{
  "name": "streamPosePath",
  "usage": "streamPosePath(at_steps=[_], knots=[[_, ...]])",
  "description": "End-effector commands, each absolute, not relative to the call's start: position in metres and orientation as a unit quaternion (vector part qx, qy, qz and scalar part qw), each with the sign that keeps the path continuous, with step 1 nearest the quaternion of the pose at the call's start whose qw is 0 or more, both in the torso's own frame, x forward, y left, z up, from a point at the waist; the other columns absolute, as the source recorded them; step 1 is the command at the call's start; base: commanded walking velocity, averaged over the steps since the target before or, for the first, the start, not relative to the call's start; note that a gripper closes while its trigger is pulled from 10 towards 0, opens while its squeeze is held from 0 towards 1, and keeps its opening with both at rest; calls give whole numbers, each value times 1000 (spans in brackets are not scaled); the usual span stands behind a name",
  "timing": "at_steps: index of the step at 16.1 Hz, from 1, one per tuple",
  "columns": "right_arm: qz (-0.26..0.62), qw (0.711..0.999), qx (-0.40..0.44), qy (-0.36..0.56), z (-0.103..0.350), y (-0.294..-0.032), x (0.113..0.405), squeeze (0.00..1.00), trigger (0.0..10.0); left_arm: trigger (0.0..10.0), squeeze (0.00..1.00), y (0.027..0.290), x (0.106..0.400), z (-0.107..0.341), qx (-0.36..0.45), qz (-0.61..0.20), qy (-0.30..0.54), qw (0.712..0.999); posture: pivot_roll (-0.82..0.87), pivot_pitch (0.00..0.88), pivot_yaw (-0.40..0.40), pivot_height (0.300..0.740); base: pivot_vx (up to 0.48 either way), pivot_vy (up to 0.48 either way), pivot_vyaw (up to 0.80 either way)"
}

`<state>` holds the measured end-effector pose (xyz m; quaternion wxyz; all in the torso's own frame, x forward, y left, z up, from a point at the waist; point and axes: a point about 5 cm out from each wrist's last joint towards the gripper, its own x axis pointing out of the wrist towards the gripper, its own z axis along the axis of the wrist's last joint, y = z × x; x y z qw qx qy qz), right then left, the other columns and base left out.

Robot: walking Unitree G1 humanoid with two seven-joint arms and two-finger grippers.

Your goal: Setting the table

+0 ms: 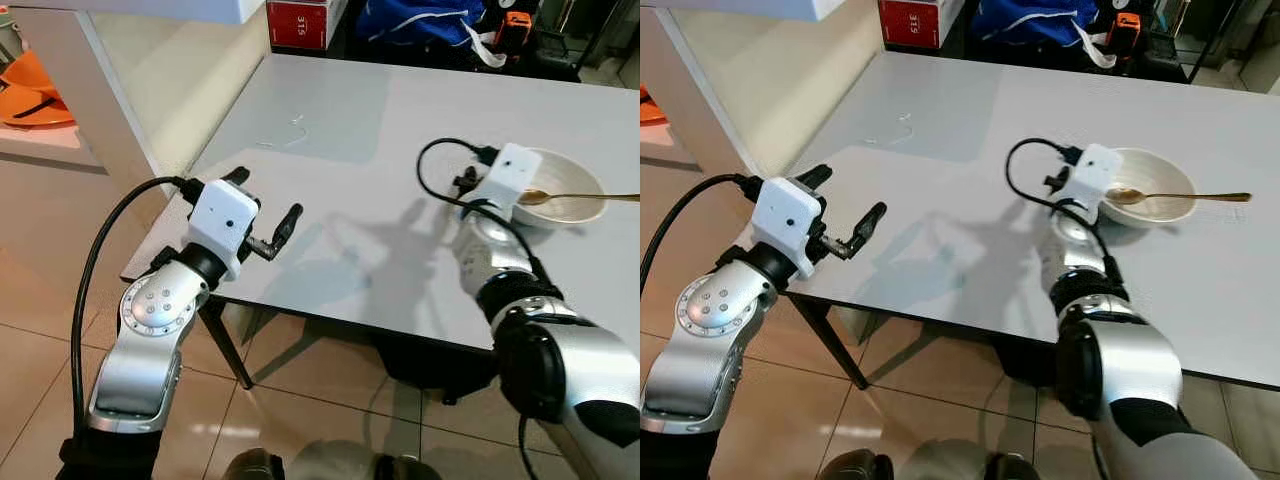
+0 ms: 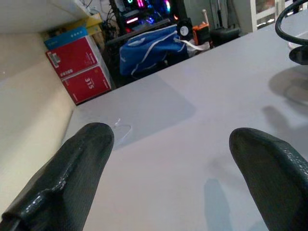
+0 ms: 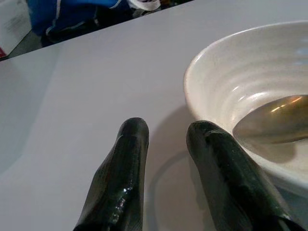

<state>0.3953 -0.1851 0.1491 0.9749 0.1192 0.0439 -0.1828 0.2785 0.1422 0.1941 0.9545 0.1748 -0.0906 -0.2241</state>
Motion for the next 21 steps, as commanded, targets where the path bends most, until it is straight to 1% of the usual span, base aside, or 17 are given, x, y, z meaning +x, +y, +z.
streamPosePath(at_steps=[1, 4, 6, 7, 8, 10, 14, 17, 18, 21], knots=[[-202, 971, 115, 51, 141, -196, 391, 0, 10000, 10000, 0, 141, 280, 196, 176, -226, -92, 954, 160, 72, 18, 740, 0, 0, 0], [-221, 967, 115, 51, 140, -210, 388, 0, 10000, 10000, 0, 141, 280, 198, 177, -229, -94, 952, 160, 72, 21, 740, 0, 0, 0], [-234, 964, 110, 53, 138, -222, 385, 0, 10000, 10000, 0, 139, 280, 198, 177, -232, -95, 952, 160, 70, 21, 740, 0, 0, 0], [-247, 961, 109, 53, 138, -233, 382, 0, 10000, 10000, 0, 139, 280, 197, 177, -233, -95, 951, 162, 69, 21, 740, 0, 0, 0], [-251, 960, 108, 52, 138, -236, 381, 0, 10000, 10000, 0, 139, 280, 197, 177, -234, -95, 951, 162, 69, 21, 740, 0, 0, 0], [-274, 954, 108, 48, 138, -252, 377, 0, 10000, 10000, 0, 139, 282, 198, 178, -236, -96, 951, 160, 68, 24, 740, 0, 0, 0], [-309, 943, 116, 41, 141, -274, 370, 0, 10000, 10000, 0, 136, 284, 198, 179, -241, -98, 949, 154, 63, 26, 740, 0, 0, 0], [-279, 950, 137, 20, 146, -268, 374, 0, 10000, 10000, 0, 135, 283, 198, 176, -242, -99, 949, 146, 62, 26, 740, 0, 0, 0], [-234, 960, 155, -6, 153, -255, 380, 0, 10000, 10000, 0, 135, 283, 197, 171, -240, -100, 951, 140, 59, 28, 740, 0, 0, 0], [-180, 967, 172, -52, 165, -233, 388, 0, 10000, 10000, 0, 133, 284, 196, 161, -236, -101, 953, 125, 55, 25, 740, 0, 0, 0]])
